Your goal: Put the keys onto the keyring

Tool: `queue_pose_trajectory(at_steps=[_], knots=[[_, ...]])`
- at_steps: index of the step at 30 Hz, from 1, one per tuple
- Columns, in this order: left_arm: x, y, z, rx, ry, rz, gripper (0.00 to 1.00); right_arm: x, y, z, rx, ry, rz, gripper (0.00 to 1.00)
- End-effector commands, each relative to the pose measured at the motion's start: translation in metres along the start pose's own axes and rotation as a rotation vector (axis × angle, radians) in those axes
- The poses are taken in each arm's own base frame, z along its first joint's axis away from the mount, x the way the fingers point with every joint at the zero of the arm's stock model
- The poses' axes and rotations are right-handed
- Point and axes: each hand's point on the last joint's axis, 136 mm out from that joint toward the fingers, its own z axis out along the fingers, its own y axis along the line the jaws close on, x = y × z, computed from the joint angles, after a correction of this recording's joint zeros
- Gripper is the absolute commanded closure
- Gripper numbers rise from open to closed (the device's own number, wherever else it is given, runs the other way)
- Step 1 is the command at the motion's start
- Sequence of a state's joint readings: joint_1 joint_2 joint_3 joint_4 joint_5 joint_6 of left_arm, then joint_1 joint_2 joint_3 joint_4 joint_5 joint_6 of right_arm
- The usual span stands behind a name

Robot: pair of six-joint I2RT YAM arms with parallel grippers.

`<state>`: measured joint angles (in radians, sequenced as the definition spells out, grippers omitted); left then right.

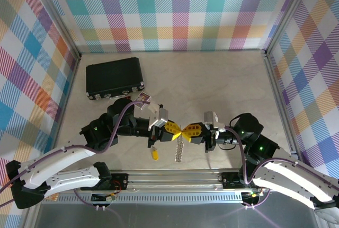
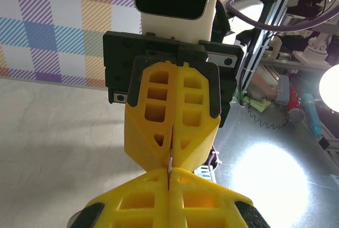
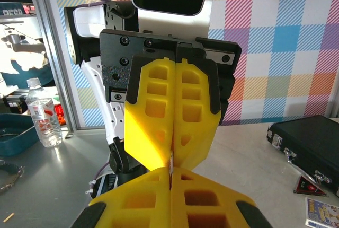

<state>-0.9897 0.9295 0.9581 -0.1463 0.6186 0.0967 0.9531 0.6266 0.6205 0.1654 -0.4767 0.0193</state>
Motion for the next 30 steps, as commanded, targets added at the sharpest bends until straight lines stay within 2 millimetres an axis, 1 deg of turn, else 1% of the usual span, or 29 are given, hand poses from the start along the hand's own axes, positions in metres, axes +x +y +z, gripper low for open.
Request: queue_pose_trajectory(at_steps=[1,5,6,7,9,10,13,16,18,19,20,22,25,30], knots=[[-0.010,-0.005,-0.001,0.028,-0.032,0.013,1.00,-0.018,0.006,-0.001,-0.026,-0.072,-0.045,1.00],[-0.012,-0.005,-0.002,0.023,-0.039,0.016,1.00,-0.016,0.003,-0.001,-0.009,-0.066,-0.038,1.00],[-0.013,-0.002,-0.002,0.009,-0.039,0.016,1.00,-0.016,0.001,-0.002,0.001,-0.065,-0.036,0.95],[-0.012,0.000,-0.002,-0.004,-0.034,0.017,1.00,-0.017,0.000,-0.003,0.012,-0.065,-0.035,0.85],[-0.010,0.007,-0.002,-0.044,-0.022,0.015,1.00,-0.017,-0.003,-0.006,0.040,-0.060,-0.024,0.61],[-0.008,0.010,-0.002,-0.064,-0.017,0.012,1.00,-0.015,-0.004,-0.007,0.057,-0.052,-0.017,0.52],[-0.004,0.019,-0.002,-0.110,-0.005,0.004,1.00,-0.010,-0.010,-0.012,0.104,-0.022,0.008,0.33],[0.002,0.027,-0.001,-0.149,0.014,-0.009,1.00,-0.001,-0.016,-0.018,0.157,0.007,0.044,0.20],[0.006,0.036,-0.001,-0.184,0.036,-0.022,1.00,0.005,-0.020,-0.021,0.187,0.028,0.068,0.16],[0.011,0.042,0.000,-0.206,0.056,-0.034,1.00,0.007,-0.022,-0.022,0.204,0.038,0.078,0.13],[0.017,0.048,0.000,-0.232,0.076,-0.048,1.00,0.011,-0.025,-0.024,0.227,0.052,0.092,0.07],[0.025,0.061,-0.001,-0.274,0.101,-0.082,1.00,0.019,-0.032,-0.027,0.270,0.083,0.117,0.02],[0.036,0.077,-0.002,-0.320,0.112,-0.127,1.00,0.032,-0.039,-0.029,0.317,0.136,0.150,0.00],[0.048,0.106,-0.013,-0.432,0.125,-0.183,1.00,0.058,-0.052,-0.028,0.383,0.219,0.215,0.01]])
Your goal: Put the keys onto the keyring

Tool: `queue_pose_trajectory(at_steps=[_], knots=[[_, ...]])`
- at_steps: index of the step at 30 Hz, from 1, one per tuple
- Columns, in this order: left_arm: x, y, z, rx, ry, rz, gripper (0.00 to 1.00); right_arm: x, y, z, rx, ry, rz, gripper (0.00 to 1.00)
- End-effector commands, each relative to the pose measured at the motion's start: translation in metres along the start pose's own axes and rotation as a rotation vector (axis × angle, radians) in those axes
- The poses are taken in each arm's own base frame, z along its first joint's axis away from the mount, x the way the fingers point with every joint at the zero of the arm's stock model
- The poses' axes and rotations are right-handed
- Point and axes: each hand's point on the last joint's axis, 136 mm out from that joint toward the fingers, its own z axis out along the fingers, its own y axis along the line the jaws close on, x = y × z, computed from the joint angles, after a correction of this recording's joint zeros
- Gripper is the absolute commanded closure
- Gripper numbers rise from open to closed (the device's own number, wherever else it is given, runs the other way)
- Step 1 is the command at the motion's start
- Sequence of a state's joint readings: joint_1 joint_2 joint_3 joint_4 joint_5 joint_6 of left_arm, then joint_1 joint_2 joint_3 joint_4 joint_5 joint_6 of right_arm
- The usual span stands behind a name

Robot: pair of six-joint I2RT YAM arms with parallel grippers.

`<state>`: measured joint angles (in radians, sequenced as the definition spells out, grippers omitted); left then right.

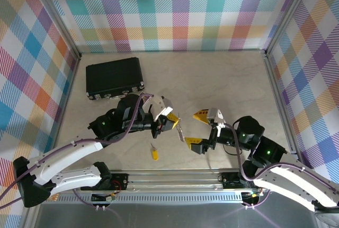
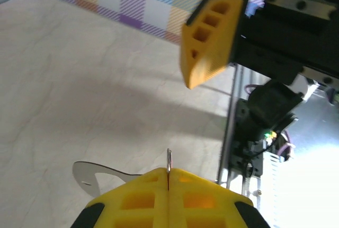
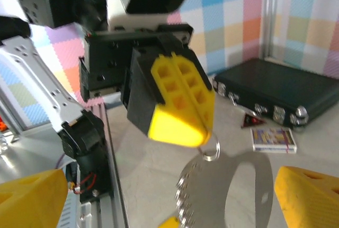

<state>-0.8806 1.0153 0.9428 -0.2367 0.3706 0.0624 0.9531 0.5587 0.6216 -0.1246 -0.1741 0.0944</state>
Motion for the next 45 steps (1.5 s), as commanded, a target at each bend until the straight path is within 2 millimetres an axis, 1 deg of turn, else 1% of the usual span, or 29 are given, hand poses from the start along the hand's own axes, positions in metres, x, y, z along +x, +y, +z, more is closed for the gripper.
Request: queue_pose_trajectory(at_steps=[1,8,13,18,21,23,26,28,32,35,39,43,45], knots=[[-0.002,0.022,-0.002,-0.093,-0.011,-0.047,1.00,0.013,-0.014,0.004,0.075,0.058,0.060,0.00],[0.007,0.064,-0.010,-0.253,-0.002,-0.151,1.00,0.044,-0.036,0.025,0.169,0.173,0.172,0.04],[0.017,0.094,-0.020,-0.329,-0.009,-0.245,1.00,0.079,-0.046,0.043,0.214,0.293,0.296,0.06],[0.025,0.120,-0.029,-0.400,-0.050,-0.349,1.00,0.113,-0.050,0.060,0.236,0.400,0.410,0.09],[0.028,0.131,-0.040,-0.444,-0.075,-0.377,1.00,0.129,-0.048,0.072,0.226,0.448,0.415,0.11],[0.029,0.138,-0.047,-0.457,-0.091,-0.399,1.00,0.137,-0.044,0.081,0.188,0.467,0.400,0.11],[0.025,0.141,-0.055,-0.447,-0.131,-0.421,1.00,0.147,-0.031,0.096,0.064,0.494,0.331,0.14],[0.022,0.140,-0.056,-0.434,-0.148,-0.423,1.00,0.152,-0.022,0.103,-0.021,0.505,0.275,0.15],[0.006,0.126,-0.061,-0.368,-0.226,-0.406,1.00,0.153,-0.009,0.116,-0.158,0.512,0.150,0.16],[0.007,0.126,-0.067,-0.392,-0.213,-0.404,1.00,0.156,0.000,0.127,-0.254,0.521,0.078,0.18],[0.004,0.125,-0.074,-0.399,-0.214,-0.398,1.00,0.167,0.003,0.143,-0.333,0.540,0.008,0.21],[-0.001,0.126,-0.080,-0.416,-0.216,-0.385,1.00,0.179,0.002,0.155,-0.369,0.562,-0.015,0.27],[-0.005,0.127,-0.083,-0.423,-0.223,-0.384,1.00,0.182,0.001,0.161,-0.380,0.568,-0.014,0.30]])
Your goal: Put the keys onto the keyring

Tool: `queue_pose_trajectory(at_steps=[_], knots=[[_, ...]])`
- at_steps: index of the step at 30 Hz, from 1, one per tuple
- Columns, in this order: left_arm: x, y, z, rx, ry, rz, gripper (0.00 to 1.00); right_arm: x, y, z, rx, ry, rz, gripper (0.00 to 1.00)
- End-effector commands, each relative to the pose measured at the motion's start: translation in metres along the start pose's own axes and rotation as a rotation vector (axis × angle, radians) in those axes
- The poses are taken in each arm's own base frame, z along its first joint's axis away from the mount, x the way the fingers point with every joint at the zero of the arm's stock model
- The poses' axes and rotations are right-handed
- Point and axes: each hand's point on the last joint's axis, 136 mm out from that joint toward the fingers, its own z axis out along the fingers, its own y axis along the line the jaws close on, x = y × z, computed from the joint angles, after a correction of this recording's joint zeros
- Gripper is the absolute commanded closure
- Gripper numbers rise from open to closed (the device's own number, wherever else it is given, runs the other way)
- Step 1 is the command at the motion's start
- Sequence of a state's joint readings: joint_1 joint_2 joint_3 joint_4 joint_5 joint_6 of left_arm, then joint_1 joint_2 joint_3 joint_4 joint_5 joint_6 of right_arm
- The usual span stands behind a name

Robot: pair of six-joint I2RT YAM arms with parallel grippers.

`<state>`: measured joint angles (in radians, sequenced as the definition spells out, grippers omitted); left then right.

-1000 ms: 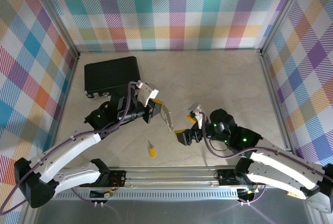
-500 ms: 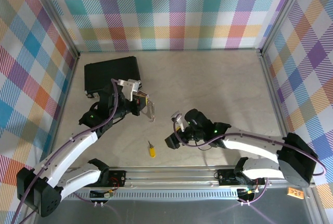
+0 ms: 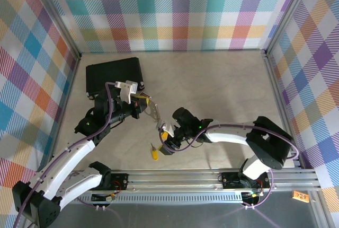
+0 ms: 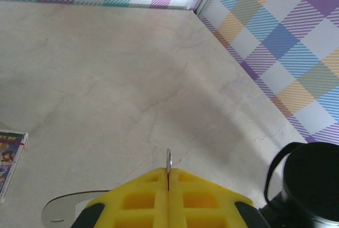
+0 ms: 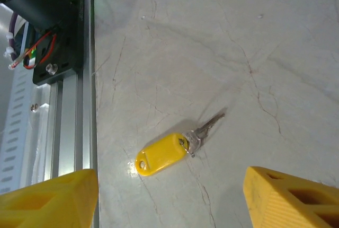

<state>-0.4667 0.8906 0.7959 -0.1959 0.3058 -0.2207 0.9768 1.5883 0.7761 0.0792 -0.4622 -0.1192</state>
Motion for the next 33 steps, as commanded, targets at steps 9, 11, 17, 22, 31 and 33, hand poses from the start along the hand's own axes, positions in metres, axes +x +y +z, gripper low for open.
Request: queue_pose_trajectory(at_steps=[9,11,17,22,31,33], knots=[[-0.041,-0.009,-0.018,0.047,-0.079,-0.008,1.00,-0.011,0.000,0.026,-0.091,0.002,-0.108,0.38],[-0.042,-0.007,-0.020,0.046,-0.082,-0.012,1.00,-0.009,-0.001,0.030,-0.094,0.015,-0.106,0.39],[-0.044,-0.005,-0.022,0.048,-0.093,-0.019,1.00,-0.006,-0.005,0.039,-0.104,0.037,-0.107,0.42],[-0.047,-0.004,-0.025,0.048,-0.104,-0.018,1.00,0.002,-0.005,0.046,-0.116,0.074,-0.114,0.44],[-0.045,0.000,-0.024,0.045,-0.108,-0.029,1.00,0.016,-0.004,0.054,-0.123,0.132,-0.127,0.53],[-0.045,0.000,-0.025,0.046,-0.109,-0.030,1.00,0.020,-0.004,0.054,-0.121,0.143,-0.127,0.58]])
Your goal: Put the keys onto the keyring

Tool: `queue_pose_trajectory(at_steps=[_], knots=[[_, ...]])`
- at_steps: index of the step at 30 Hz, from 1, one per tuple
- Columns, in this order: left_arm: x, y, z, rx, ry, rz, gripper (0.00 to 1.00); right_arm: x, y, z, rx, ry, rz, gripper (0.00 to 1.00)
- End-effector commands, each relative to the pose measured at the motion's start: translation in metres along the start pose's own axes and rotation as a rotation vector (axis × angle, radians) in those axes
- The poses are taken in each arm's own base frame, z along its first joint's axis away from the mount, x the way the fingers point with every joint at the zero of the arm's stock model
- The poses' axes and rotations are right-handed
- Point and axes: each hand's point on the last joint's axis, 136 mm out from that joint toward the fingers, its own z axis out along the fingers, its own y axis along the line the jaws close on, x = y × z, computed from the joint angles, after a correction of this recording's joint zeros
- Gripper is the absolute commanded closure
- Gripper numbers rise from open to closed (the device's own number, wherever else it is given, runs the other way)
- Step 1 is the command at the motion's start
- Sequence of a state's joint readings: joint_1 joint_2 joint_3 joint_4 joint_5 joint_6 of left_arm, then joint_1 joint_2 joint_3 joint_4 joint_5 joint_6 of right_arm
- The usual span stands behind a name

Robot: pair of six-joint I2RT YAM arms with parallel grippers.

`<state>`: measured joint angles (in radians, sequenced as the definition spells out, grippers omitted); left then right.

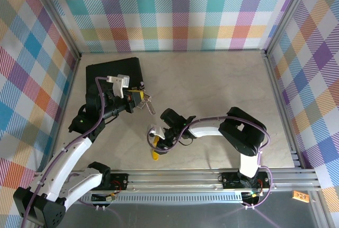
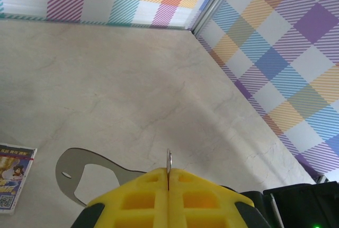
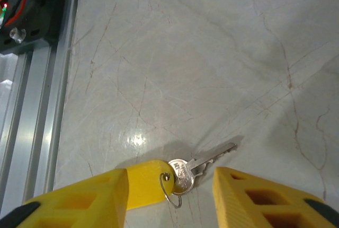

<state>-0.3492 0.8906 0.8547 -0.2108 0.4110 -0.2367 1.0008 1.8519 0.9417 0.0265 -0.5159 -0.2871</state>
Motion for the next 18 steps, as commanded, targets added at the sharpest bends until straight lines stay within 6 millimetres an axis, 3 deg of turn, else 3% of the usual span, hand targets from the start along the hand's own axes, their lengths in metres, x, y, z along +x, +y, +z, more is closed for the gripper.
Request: queue_pose_trajectory(at_steps=[1,18], knots=[[-0.0160,-0.0082,-0.0087,0.031,-0.055,0.008,1.00,0.0048,0.0074,0.0045,-0.031,0.028,-0.027,0.60],[-0.0170,-0.0079,-0.0107,0.027,-0.061,0.006,1.00,0.0099,0.0053,0.0077,-0.016,0.042,-0.036,0.84]])
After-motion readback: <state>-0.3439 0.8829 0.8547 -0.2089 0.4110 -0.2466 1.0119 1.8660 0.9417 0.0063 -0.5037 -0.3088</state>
